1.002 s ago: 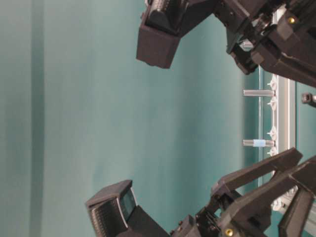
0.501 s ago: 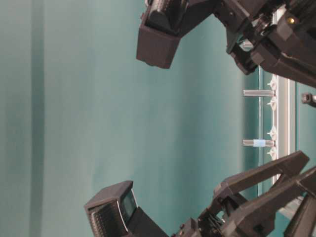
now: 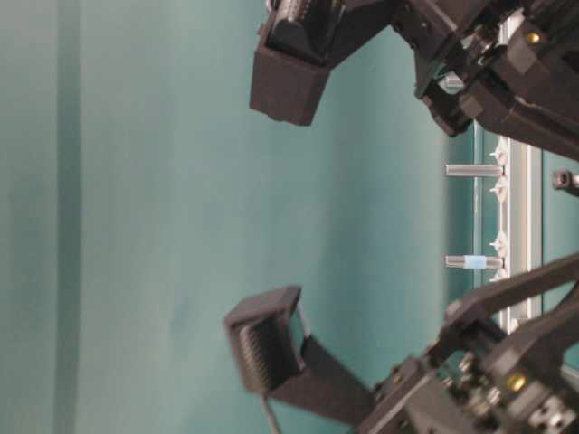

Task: Insert the wire through the string loop located in the center.
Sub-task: 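Move the left gripper to the plug and grasp it past the loop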

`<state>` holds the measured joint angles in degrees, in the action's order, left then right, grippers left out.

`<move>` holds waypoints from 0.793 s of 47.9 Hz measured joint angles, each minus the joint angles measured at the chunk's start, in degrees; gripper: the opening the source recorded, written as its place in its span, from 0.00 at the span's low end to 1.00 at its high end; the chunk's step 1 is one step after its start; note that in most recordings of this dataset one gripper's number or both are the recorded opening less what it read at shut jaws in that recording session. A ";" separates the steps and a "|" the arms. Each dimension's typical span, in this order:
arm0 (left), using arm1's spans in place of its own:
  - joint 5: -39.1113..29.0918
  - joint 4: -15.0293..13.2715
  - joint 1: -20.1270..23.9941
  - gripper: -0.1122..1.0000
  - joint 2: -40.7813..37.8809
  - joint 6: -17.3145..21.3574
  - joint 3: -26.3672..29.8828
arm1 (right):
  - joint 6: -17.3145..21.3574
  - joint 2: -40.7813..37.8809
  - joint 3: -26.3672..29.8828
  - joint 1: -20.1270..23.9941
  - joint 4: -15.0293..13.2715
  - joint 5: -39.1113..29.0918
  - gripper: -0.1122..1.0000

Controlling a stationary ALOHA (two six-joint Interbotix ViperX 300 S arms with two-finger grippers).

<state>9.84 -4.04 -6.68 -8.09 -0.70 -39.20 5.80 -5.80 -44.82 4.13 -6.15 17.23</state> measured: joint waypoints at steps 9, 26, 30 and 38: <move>0.18 0.00 0.00 0.85 -2.46 0.00 0.97 | 0.00 0.00 0.00 0.00 0.09 0.09 0.16; 0.26 0.09 0.09 0.65 -3.43 0.09 0.79 | 0.00 -0.09 0.00 0.00 0.00 0.00 0.16; 0.26 0.09 0.18 0.45 -3.34 0.09 0.62 | 0.00 -0.09 0.00 0.00 0.00 0.00 0.16; 0.44 0.18 0.18 0.45 -3.08 0.09 0.09 | 0.00 -0.09 0.00 0.00 0.00 0.09 0.16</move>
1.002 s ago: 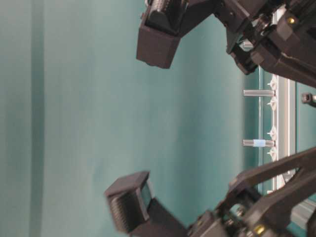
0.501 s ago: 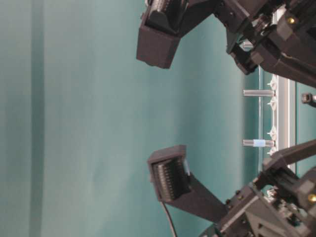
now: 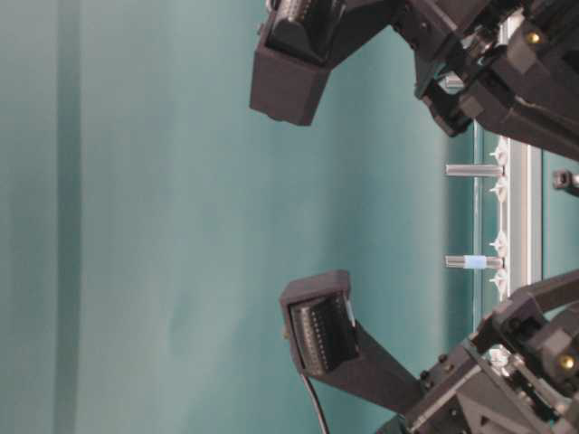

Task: Insert the wire through the string loop located in the center.
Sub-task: 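Move the left gripper to the plug and grasp it past the loop, then open the right gripper, releasing the cable behind the loop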

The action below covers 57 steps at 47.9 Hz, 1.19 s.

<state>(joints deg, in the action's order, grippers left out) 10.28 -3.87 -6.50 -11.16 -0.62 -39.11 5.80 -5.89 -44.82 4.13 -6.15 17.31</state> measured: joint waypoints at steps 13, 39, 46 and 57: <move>-0.18 0.00 0.00 0.43 1.23 0.09 -0.70 | 0.00 0.00 0.00 0.00 0.00 -0.09 0.16; -0.62 0.00 0.44 0.28 2.37 0.00 -0.88 | 0.00 0.09 0.00 0.00 0.09 -0.09 0.16; -0.62 -0.09 0.44 0.28 2.37 0.00 -0.88 | 0.00 0.09 0.00 0.00 0.00 -0.18 0.16; -0.62 0.00 0.44 0.28 2.29 0.00 -0.88 | 0.00 0.09 0.09 0.00 -0.09 -1.93 0.16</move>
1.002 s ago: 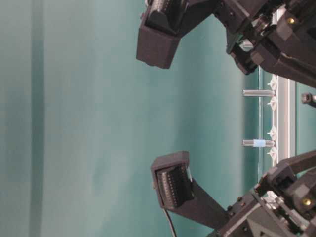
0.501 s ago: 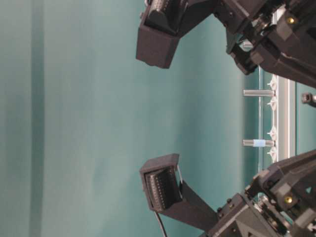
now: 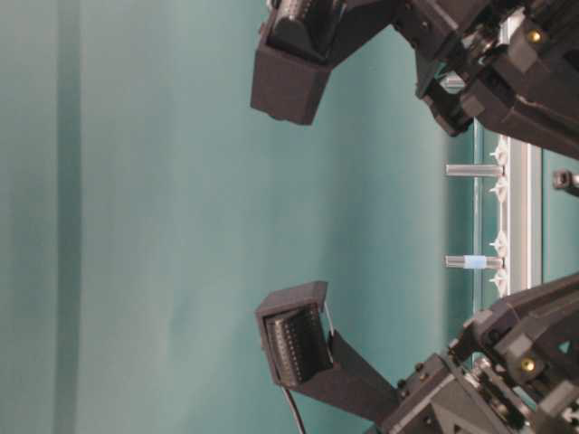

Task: Insert the wire through the string loop located in the center.
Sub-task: 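Open the right gripper, releasing the cable behind the loop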

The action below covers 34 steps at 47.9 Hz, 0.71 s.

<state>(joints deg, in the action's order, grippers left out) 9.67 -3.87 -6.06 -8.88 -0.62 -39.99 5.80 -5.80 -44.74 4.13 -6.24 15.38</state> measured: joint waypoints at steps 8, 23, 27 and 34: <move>0.09 -0.09 0.00 0.28 0.09 0.00 0.00 | 0.00 -0.09 0.26 0.00 0.09 -0.62 0.17; -0.35 0.00 0.00 0.28 0.18 0.00 0.00 | 0.00 0.00 0.35 -0.09 -0.09 -2.11 0.76; -0.62 0.00 0.09 0.28 0.18 0.00 0.00 | 0.00 0.00 0.35 -0.09 -0.09 -2.11 0.74; -0.70 0.00 0.00 0.28 0.26 0.00 0.00 | 0.00 0.62 0.35 -0.09 -0.09 -2.20 0.74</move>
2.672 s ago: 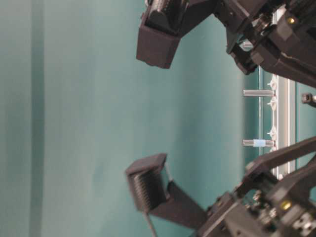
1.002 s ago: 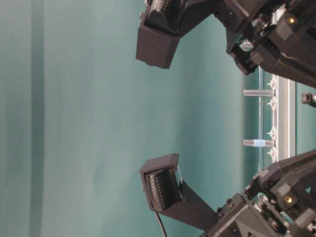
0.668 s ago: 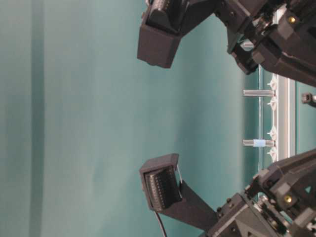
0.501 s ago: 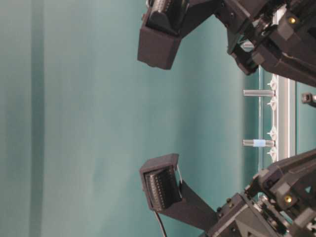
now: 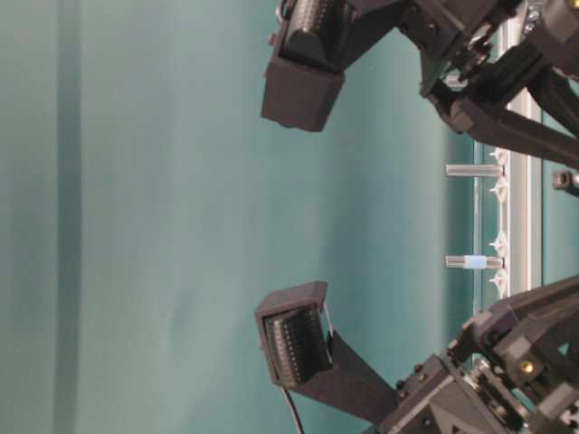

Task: Insert the wire through the string loop located in the center.
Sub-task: 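Open the right gripper, releasing the cable behind the loop, then pull the plug leftward with the left gripper, drawing cable through the loop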

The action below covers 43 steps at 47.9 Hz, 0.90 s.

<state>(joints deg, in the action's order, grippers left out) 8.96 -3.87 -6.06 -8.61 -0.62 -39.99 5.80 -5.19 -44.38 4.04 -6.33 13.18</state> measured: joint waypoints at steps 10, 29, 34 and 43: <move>-0.62 0.00 0.00 0.28 0.88 0.00 -0.26 | 0.00 2.55 -0.35 0.00 0.09 -1.76 0.74; -5.19 0.00 0.00 0.28 9.40 -0.18 -5.89 | 0.00 7.12 -3.78 0.00 0.00 -4.04 0.74; -7.03 0.00 0.09 0.28 12.04 -0.09 -7.91 | 0.00 8.00 -4.57 0.00 0.00 -4.04 0.74; -8.44 0.00 0.09 0.28 16.00 -0.53 -11.69 | -0.09 9.05 -5.36 0.00 0.09 -4.04 0.74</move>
<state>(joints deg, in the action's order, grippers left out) 0.53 -3.87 -5.98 7.38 -1.14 -51.68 5.71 3.87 -49.75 4.04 -6.24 9.14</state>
